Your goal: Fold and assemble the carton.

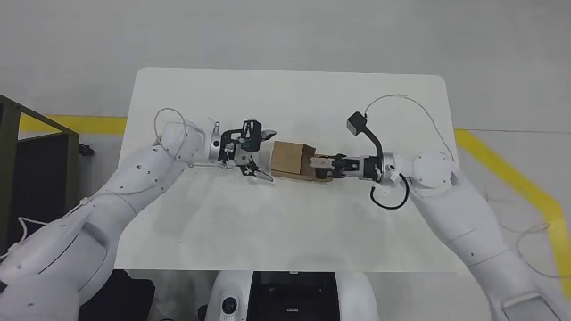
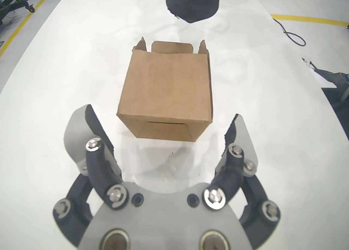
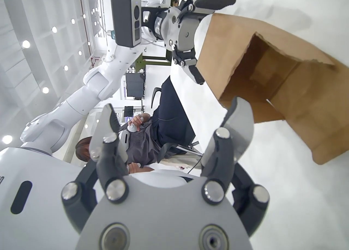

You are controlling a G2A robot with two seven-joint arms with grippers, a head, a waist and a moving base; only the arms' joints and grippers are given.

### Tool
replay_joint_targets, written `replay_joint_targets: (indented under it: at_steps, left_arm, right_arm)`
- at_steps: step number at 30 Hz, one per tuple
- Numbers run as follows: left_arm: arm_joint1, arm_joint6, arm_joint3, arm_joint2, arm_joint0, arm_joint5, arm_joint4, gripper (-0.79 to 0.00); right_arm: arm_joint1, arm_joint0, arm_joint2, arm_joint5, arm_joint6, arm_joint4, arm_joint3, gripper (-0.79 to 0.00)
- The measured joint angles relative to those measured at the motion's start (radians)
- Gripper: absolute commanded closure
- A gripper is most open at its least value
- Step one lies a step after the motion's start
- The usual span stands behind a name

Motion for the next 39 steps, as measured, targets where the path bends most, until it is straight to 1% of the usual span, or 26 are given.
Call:
replay_joint_targets:
  at_steps: [4, 9, 18, 26, 27, 29, 30, 32, 35, 37, 38, 39]
  left_arm:
    - [-0.005, 0.024, 0.014, 0.008, -0.013, 0.010, 0.035, -0.785]
    - [-0.022, 0.050, 0.052, 0.027, -0.036, 0.018, 0.067, -0.785]
    - [-0.056, 0.102, 0.114, 0.069, -0.073, 0.002, 0.106, -0.785]
    - [-0.078, 0.142, 0.155, 0.092, -0.096, -0.015, 0.119, -0.785]
    - [-0.081, 0.145, 0.161, 0.094, -0.099, -0.019, 0.119, -0.736]
    - [-0.086, 0.147, 0.168, 0.098, -0.103, -0.025, 0.119, -0.751]
    - [-0.089, 0.148, 0.173, 0.101, -0.105, -0.027, 0.120, -0.751]
    - [-0.093, 0.149, 0.179, 0.105, -0.108, -0.027, 0.122, -0.739]
    - [-0.099, 0.150, 0.189, 0.110, -0.111, -0.027, 0.123, -0.720]
    - [-0.102, 0.150, 0.194, 0.113, -0.113, -0.027, 0.121, -0.723]
    - [-0.104, 0.151, 0.197, 0.114, -0.113, -0.026, 0.120, -0.723]
    - [-0.105, 0.151, 0.200, 0.115, -0.114, -0.026, 0.117, -0.705]
  right_arm:
    - [0.013, -0.043, 0.028, 0.018, 0.009, -0.021, -0.045, -0.339]
    - [0.020, -0.071, 0.042, 0.036, 0.015, -0.039, -0.079, -0.311]
    - [0.019, -0.074, 0.040, 0.042, 0.028, -0.038, -0.078, -0.274]
    - [0.016, -0.070, 0.036, 0.038, 0.036, -0.032, -0.065, -0.243]
    - [0.015, -0.069, 0.034, 0.038, 0.038, -0.031, -0.061, -0.237]
    - [0.014, -0.066, 0.032, 0.038, 0.040, -0.030, -0.056, -0.203]
    - [0.014, -0.065, 0.030, 0.038, 0.041, -0.029, -0.053, -0.179]
    - [0.013, -0.063, 0.029, 0.040, 0.043, -0.029, -0.049, -0.160]
    - [0.012, -0.061, 0.026, 0.045, 0.046, -0.031, -0.044, -0.163]
    - [0.011, -0.060, 0.025, 0.050, 0.047, -0.034, -0.040, -0.166]
    - [0.011, -0.059, 0.025, 0.053, 0.048, -0.035, -0.038, -0.163]
    - [0.011, -0.059, 0.024, 0.058, 0.049, -0.037, -0.035, -0.148]
